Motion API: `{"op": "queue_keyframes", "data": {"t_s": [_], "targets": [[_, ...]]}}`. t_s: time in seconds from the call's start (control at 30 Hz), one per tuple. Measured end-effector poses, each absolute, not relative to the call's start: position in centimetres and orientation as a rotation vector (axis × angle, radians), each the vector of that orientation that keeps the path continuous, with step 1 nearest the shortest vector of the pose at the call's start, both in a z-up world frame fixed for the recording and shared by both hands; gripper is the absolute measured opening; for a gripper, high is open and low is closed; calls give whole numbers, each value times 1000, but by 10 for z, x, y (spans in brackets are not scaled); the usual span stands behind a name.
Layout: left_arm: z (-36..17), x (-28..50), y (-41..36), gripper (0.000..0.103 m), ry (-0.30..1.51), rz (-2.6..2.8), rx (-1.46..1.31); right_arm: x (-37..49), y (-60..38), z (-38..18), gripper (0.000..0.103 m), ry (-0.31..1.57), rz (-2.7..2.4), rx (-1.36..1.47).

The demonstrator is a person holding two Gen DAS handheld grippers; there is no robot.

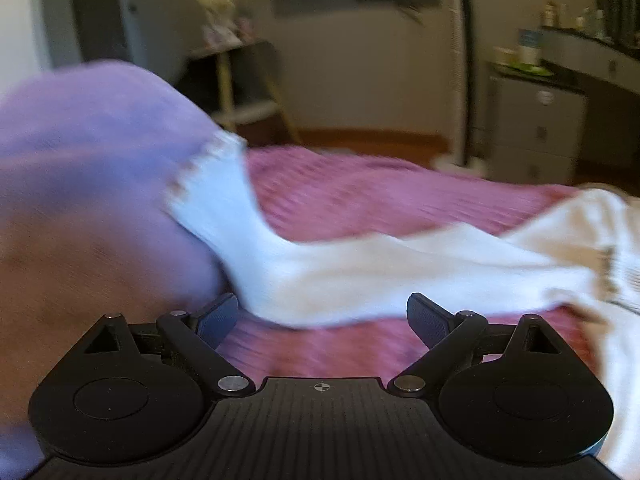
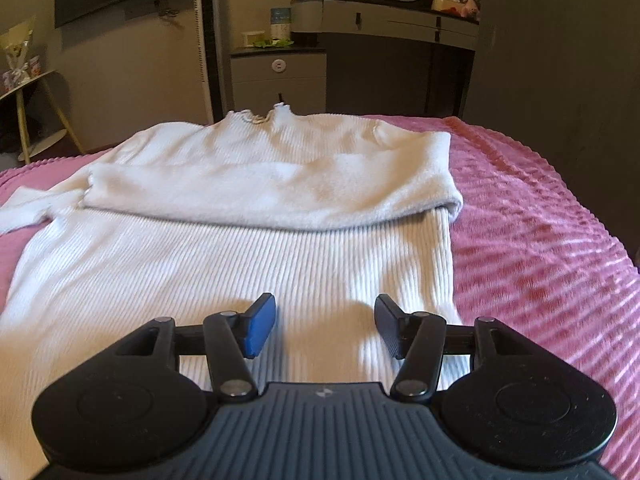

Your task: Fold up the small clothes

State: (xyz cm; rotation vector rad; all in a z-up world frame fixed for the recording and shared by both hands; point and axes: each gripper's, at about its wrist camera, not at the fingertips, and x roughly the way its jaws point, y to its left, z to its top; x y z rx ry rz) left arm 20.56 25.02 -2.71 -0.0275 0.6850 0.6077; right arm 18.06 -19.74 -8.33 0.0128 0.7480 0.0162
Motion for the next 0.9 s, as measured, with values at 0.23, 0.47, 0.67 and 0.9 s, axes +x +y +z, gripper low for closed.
{"op": "queue_keyframes", "data": {"t_s": [0.23,0.47,0.67,0.9], "targets": [[-25,224,296,90,627,762,-199,160,-190,-81,62,747,47,23],[-28,229,319,27,633,718,-244,154,-194,-76,62,747,58,48],[-18,222,316,10,576,628,-256,152,-194,-75,62,735,57,64],[22,222,252,10,502,356,-295,149,-198,-73,62,723,54,91]]}}
